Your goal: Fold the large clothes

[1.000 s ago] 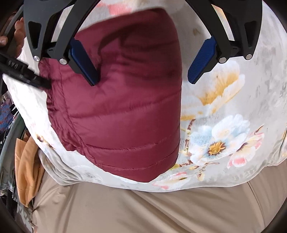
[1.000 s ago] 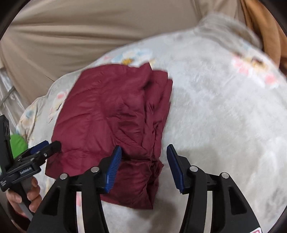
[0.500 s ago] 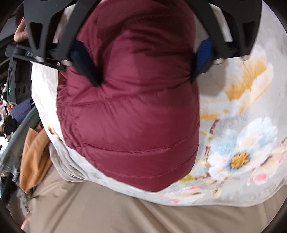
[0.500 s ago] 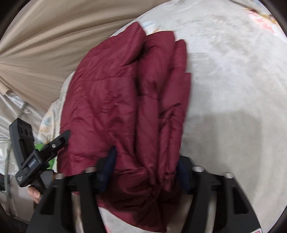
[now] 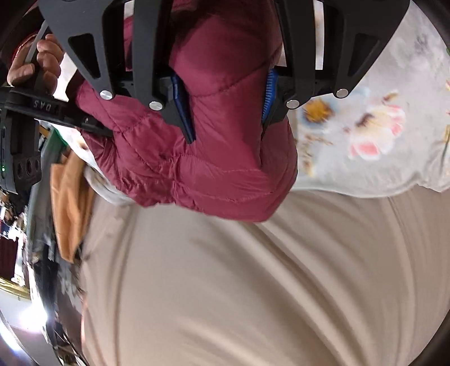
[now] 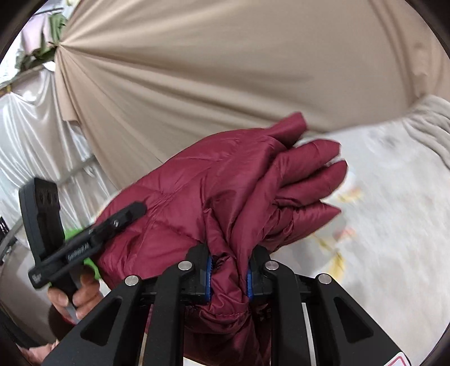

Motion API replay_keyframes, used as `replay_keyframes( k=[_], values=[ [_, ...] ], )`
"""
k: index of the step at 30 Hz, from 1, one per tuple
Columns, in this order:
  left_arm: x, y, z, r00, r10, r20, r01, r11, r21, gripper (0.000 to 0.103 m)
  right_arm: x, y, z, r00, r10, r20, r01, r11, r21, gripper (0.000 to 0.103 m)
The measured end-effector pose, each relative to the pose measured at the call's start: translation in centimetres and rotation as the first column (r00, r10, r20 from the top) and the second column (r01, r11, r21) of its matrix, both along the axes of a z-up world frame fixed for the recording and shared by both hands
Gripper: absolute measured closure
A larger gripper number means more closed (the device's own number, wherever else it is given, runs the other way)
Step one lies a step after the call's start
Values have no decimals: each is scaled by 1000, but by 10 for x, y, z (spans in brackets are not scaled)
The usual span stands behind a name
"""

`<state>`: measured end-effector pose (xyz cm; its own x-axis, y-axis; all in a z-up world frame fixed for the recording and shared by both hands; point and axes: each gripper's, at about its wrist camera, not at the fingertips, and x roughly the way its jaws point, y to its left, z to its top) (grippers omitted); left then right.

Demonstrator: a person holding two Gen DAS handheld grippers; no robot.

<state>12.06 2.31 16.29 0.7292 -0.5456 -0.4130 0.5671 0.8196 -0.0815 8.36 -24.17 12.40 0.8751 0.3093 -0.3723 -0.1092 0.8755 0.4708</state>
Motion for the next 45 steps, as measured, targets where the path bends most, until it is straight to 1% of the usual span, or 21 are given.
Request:
replay_keyframes(
  k=[2,4,6,7,8,11,13,15,18,21,22,26,29,32,34,35,37,39,40,41,45],
  values=[
    [21,10,-21,999,35,-19,-35,999,17,58,39,2,-27,999,0,-53,1,1000,29,85],
    [53,19,-62,991,81,-111,-76,996,50,58,72,-1,-63,989,-7,-150,15,998,54,83],
    [80,24,-112,963,133,-235,-110,988,110,57,98,3,-118,950,-39,-311,49,998,26,81],
    [83,30,-129,959,132,-251,-111,989,96,56,99,4,-136,940,-54,-338,64,998,20,69],
    [77,36,-135,968,118,-222,-105,992,70,54,92,2,-145,951,-50,-305,68,996,48,68],
    [62,37,-126,975,119,-188,-101,989,105,54,76,-8,-137,950,-65,-305,87,995,57,68],
    [46,38,-108,983,128,-134,-112,987,117,54,63,-8,-118,955,-106,-278,108,994,-7,69],
    [33,42,-93,986,133,-105,-122,987,103,46,49,1,-91,968,-135,-210,118,989,-90,73],
    [26,33,-88,980,131,-153,-122,990,67,45,49,28,-70,979,-114,-169,86,983,-165,84],
    [28,18,-116,953,162,-257,-135,984,119,45,60,54,-86,966,-109,-233,44,963,-267,98],
    [28,15,-127,947,189,-260,-152,976,154,44,64,59,-103,952,-126,-278,35,949,-312,103],
    [17,10,-150,946,247,-212,-198,953,228,37,52,66,-139,936,-133,-326,18,942,-334,103],
    [15,10,-156,940,271,-208,-223,948,225,33,52,72,-143,939,-151,-310,21,922,-386,103],
    [11,13,-160,935,296,-195,-258,946,198,27,46,67,-138,939,-178,-295,68,936,-346,103],
    [6,14,-158,927,327,-184,-289,935,204,16,35,72,-131,938,-203,-280,99,934,-344,103],
    [3,16,-158,918,346,-194,-308,930,200,9,26,77,-126,939,-228,-258,123,921,-369,102],
    [-5,21,-160,911,354,-213,-319,930,180,9,10,86,-121,939,-256,-229,146,902,-407,96],
    [-14,22,-163,904,369,-213,-335,925,181,9,0,97,-120,935,-286,-209,165,874,-457,78],
    [-19,22,-164,903,375,-207,-341,922,184,9,-4,101,-121,933,-297,-204,171,863,-476,62],
    [-22,22,-165,903,378,-202,-344,920,187,9,-12,105,-125,932,-300,-203,168,855,-490,58],
    [-34,16,-168,909,375,-182,-332,915,230,9,-22,115,-141,913,-311,-263,155,863,-481,58]
  ],
)
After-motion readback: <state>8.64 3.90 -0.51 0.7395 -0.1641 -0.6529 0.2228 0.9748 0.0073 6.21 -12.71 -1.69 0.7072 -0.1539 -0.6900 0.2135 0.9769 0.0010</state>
